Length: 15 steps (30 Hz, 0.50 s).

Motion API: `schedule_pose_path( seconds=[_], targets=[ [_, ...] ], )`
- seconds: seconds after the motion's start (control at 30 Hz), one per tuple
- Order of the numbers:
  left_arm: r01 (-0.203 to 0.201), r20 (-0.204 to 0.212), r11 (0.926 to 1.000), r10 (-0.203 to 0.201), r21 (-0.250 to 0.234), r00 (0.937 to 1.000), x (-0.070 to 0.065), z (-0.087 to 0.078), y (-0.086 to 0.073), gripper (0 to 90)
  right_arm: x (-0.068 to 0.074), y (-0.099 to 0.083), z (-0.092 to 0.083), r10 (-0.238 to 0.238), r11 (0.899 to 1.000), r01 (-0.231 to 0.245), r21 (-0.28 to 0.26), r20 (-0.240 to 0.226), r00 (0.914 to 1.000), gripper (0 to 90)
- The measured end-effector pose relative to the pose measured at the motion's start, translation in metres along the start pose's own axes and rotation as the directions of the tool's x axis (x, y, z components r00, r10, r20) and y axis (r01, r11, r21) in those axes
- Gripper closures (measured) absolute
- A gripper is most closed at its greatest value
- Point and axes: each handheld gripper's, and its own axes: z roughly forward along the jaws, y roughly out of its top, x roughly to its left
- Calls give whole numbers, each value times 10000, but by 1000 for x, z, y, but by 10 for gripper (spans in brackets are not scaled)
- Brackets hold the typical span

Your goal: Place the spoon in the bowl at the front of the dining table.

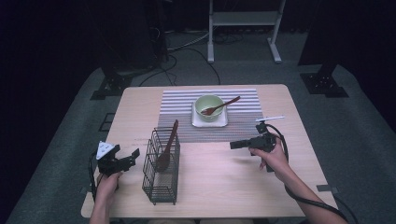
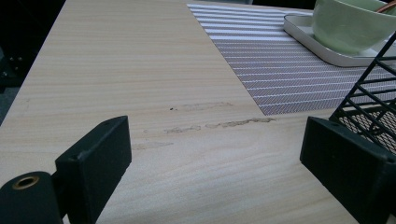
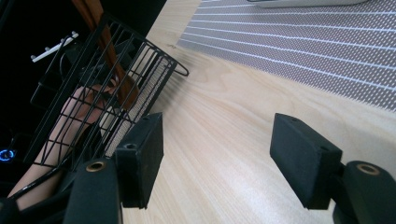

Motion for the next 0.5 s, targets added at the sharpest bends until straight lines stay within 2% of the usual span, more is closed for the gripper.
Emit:
schedule_pose_path(
  seconds=[0.5],
  targets=[
    [15, -22, 10000, -15, 14, 10000, 0, 0, 0, 81, 3, -22, -8, -48, 9999, 45, -162, -226, 9997, 336]
  ],
)
